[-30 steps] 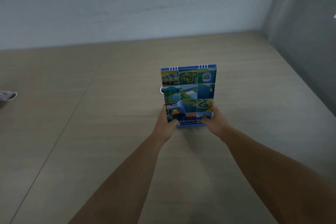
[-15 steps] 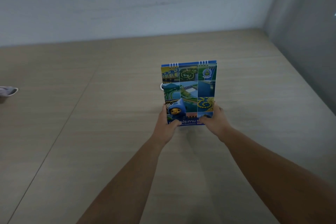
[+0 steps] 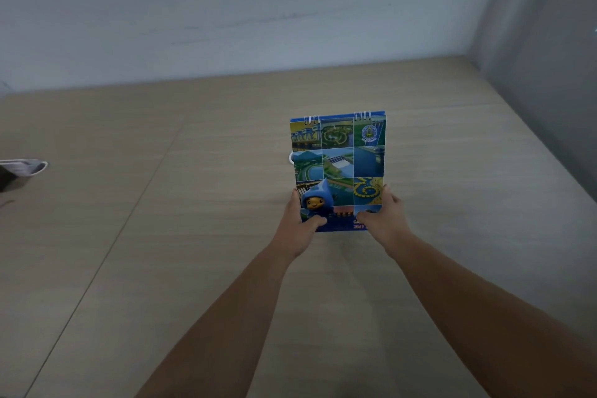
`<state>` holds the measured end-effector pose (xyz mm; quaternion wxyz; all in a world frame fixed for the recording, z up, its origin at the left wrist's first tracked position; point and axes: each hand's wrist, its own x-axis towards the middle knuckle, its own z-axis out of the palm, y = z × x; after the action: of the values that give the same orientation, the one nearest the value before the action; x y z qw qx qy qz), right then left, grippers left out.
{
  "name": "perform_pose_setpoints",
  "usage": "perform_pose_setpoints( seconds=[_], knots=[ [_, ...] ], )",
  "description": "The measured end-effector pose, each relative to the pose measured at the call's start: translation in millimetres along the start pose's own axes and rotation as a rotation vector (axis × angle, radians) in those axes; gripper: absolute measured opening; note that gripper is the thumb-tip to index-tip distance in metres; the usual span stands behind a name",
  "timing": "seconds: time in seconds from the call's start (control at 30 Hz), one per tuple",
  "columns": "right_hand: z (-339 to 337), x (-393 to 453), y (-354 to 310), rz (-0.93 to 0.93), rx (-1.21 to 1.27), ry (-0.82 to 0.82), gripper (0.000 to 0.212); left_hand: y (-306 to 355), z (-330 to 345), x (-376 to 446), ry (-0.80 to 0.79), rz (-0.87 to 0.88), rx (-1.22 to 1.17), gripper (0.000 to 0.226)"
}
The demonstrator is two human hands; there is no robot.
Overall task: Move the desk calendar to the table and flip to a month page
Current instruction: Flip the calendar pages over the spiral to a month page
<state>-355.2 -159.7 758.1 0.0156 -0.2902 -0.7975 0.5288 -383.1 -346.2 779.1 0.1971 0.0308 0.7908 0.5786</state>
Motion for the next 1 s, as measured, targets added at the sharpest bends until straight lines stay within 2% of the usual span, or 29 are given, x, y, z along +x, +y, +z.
perform_pose_setpoints(
  seconds=[0.07,0.13,0.2,0.3,0.37,0.43,0.5,0.57,0.67,0.77,0.87,1.0],
  knots=[
    [-2.8,-6.8,-3.8,-0.021,-0.014,0.019,0.068,-5.2,-1.8,2.0,0.017,0.000,0.077,0.083],
    [-9.3,-17.0,-9.0,-0.023,0.010,0.066,0.051,0.8,-4.4,-2.2,0.046,0.006,0.148,0.060],
    [-20.5,-28.9,-15.7,-0.001,0.140,0.098,0.046,18.6,-11.1,-16.9,0.120,0.015,0.110,0.033],
    [-52.2,-49.2,-38.4,0.008,0.447,0.059,0.048,45.0,-33.1,-36.6,0.178,0.024,0.023,0.033],
    [-81.3,-66.5,-68.1,-0.102,0.591,-0.032,0.039,73.4,-51.0,-47.6,0.161,0.080,-0.058,0.033],
    [-107.9,-72.2,-104.1,-0.244,0.693,-0.123,0.023,111.5,-65.6,-53.9,0.142,0.177,-0.160,0.019],
    [-124.6,-64.8,-141.4,-0.300,0.776,-0.183,0.025,152.9,-76.4,-49.4,0.126,0.279,-0.300,0.020],
    [-130.5,-49.3,-175.8,-0.298,0.836,-0.218,0.026,189.7,-82.7,-33.4,0.140,0.290,-0.446,0.025],
    [-127.4,-19.3,-215.7,-0.276,0.735,-0.127,0.034,224.3,-81.7,3.7,0.230,0.247,-0.505,0.023],
    [-120.8,16.6,-233.6,-0.243,0.487,-0.002,0.034,224.8,-71.1,33.8,0.324,0.167,-0.257,0.024],
    [-107.0,45.0,-215.9,-0.225,0.229,0.062,0.030,190.4,-59.6,54.0,0.287,0.036,-0.105,0.025],
    [-88.2,39.5,-178.9,-0.112,0.143,-0.009,0.015,140.8,-43.6,57.1,0.222,0.029,-0.049,0.028]
  ],
)
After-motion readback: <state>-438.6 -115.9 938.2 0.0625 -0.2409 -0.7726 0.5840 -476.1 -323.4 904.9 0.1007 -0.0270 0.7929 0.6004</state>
